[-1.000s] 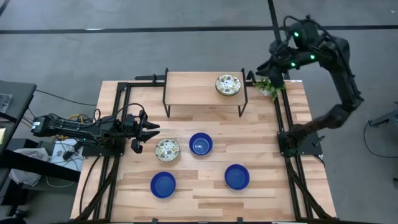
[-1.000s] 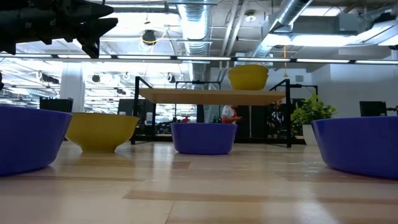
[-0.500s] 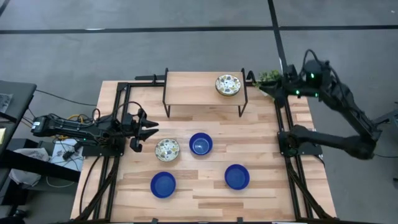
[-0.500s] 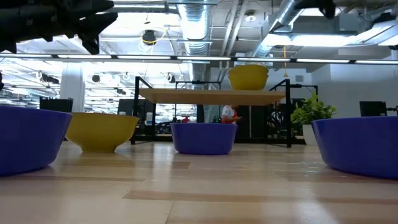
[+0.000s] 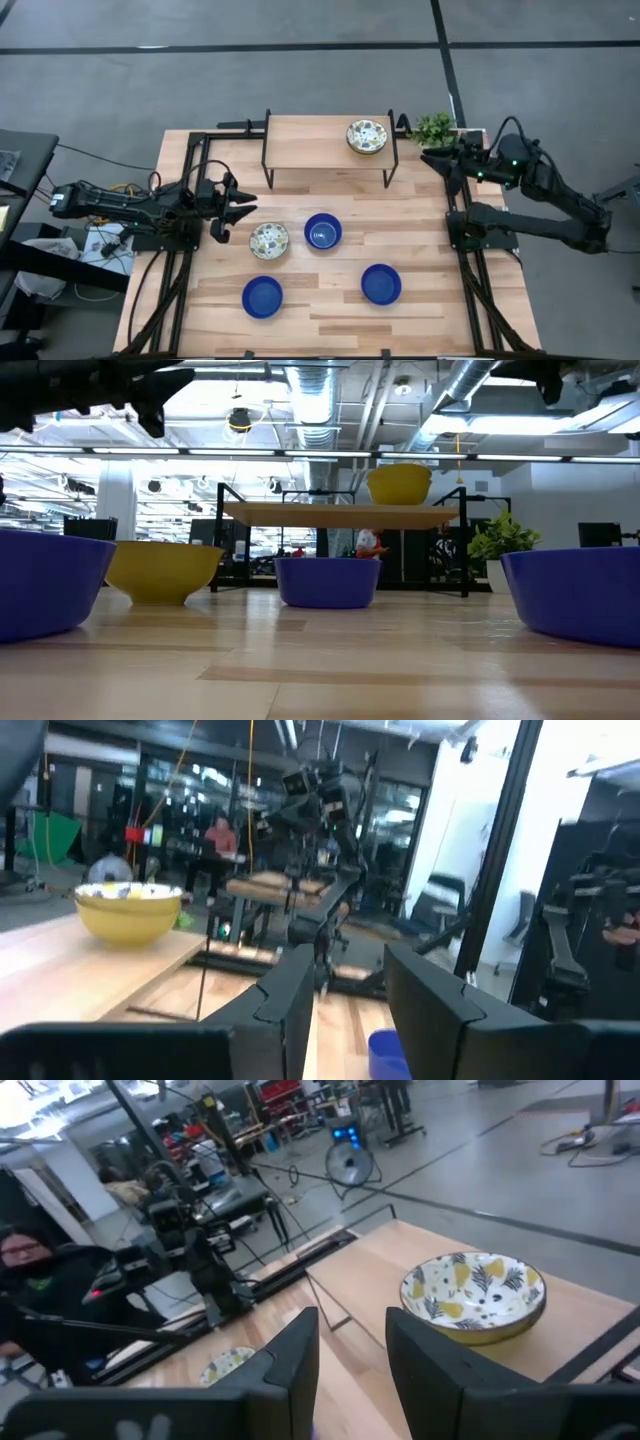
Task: Pick & Place Mini bowls
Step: Stack the yellow patterned bowl on top of the stacked yellow patterned bowl on the shelf
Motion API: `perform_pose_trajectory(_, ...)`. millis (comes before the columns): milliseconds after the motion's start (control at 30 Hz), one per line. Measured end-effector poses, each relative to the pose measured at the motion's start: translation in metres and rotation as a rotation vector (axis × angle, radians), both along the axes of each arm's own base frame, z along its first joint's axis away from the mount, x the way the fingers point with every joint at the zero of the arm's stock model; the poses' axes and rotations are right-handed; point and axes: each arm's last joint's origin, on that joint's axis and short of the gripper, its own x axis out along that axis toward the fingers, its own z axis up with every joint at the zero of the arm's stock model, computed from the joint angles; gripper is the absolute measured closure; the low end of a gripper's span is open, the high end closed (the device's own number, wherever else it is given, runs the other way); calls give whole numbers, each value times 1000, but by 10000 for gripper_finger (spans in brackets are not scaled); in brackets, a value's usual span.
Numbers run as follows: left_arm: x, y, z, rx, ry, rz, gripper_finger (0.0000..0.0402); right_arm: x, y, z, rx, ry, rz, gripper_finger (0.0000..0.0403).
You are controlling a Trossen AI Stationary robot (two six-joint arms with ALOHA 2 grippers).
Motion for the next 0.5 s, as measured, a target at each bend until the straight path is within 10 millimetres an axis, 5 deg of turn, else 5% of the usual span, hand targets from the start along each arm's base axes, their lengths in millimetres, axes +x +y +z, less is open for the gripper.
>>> perform_pose_trajectory(300, 34, -4, 28, -11, 245, -67, 279, 5, 12, -28, -47, -13, -14, 296)
perform_pose_trajectory(500, 51, -7, 45, -49, 471, -111, 279, -9, 19, -42, -66, -56, -32, 296)
